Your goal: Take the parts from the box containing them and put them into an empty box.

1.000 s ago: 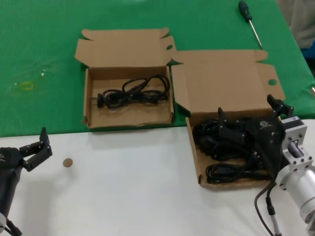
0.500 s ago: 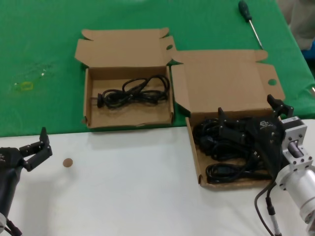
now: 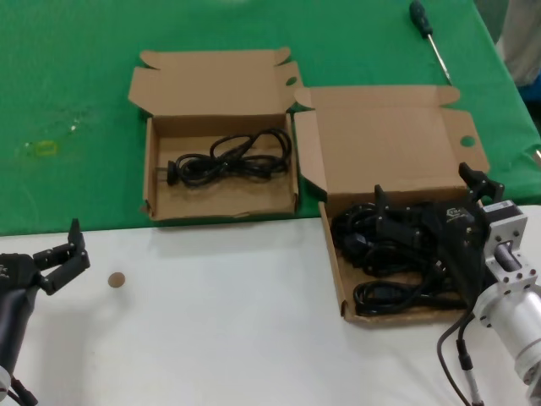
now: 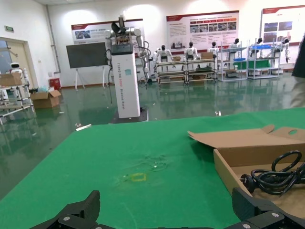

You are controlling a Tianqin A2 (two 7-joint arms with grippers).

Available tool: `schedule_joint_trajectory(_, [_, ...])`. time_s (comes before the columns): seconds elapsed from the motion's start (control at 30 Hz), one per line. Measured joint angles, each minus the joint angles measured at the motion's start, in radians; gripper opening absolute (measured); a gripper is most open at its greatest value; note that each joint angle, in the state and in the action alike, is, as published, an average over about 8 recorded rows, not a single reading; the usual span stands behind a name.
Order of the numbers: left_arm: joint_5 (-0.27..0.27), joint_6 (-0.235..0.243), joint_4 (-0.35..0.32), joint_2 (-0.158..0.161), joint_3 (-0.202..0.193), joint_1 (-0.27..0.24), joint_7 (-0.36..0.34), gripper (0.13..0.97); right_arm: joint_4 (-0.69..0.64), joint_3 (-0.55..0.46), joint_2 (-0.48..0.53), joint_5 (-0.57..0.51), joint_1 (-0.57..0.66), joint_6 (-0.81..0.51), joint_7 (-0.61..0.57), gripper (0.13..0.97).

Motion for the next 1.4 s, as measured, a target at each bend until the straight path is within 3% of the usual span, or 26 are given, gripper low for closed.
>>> schedule_joint_trajectory(1.4, [0.000,0.000,0.000,0.000,0.000,0.000,0.000,0.966,0.000,0.000,0.000,0.000,0.000,0.000,0.000,0.966])
